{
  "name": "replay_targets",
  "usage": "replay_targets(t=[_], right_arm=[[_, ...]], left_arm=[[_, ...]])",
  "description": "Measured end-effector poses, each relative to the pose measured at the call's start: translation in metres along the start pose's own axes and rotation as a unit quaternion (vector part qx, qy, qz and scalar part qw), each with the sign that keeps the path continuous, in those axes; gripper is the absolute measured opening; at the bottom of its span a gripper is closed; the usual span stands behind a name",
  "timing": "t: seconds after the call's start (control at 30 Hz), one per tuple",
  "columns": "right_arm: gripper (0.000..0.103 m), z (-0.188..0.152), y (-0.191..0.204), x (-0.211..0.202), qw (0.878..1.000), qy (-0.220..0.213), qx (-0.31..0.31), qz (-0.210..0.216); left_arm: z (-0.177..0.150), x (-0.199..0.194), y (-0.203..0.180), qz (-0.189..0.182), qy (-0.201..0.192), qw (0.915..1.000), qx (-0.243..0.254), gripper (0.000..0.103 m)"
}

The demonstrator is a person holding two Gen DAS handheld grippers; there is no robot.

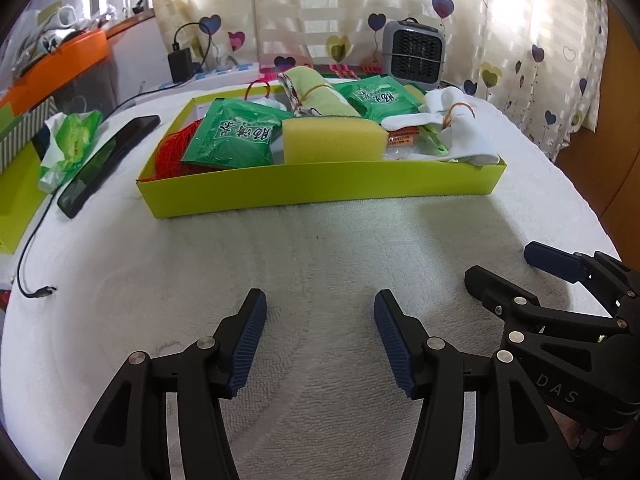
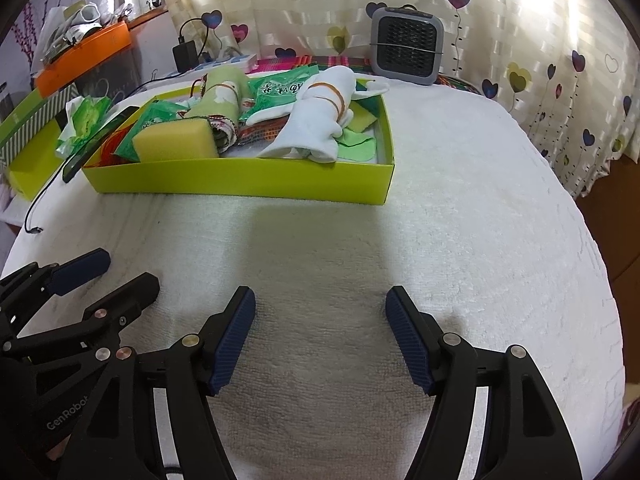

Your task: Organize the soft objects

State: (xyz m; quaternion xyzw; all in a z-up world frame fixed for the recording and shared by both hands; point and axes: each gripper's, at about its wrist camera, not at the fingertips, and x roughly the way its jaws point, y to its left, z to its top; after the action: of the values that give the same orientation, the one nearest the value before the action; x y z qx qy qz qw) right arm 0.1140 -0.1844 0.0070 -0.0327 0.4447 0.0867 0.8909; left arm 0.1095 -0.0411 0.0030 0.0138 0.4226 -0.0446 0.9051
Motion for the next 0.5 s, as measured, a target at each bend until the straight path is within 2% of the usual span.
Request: replay_targets(t=[0.5], right_arm=[[0.069, -0.0004, -0.0002, 0.0001, 1.000, 0.000, -0.001, -0.001]], left_arm=[[0.0001, -0.0001, -0.0006, 0.001, 0.000, 1.0000, 0.001, 0.056]])
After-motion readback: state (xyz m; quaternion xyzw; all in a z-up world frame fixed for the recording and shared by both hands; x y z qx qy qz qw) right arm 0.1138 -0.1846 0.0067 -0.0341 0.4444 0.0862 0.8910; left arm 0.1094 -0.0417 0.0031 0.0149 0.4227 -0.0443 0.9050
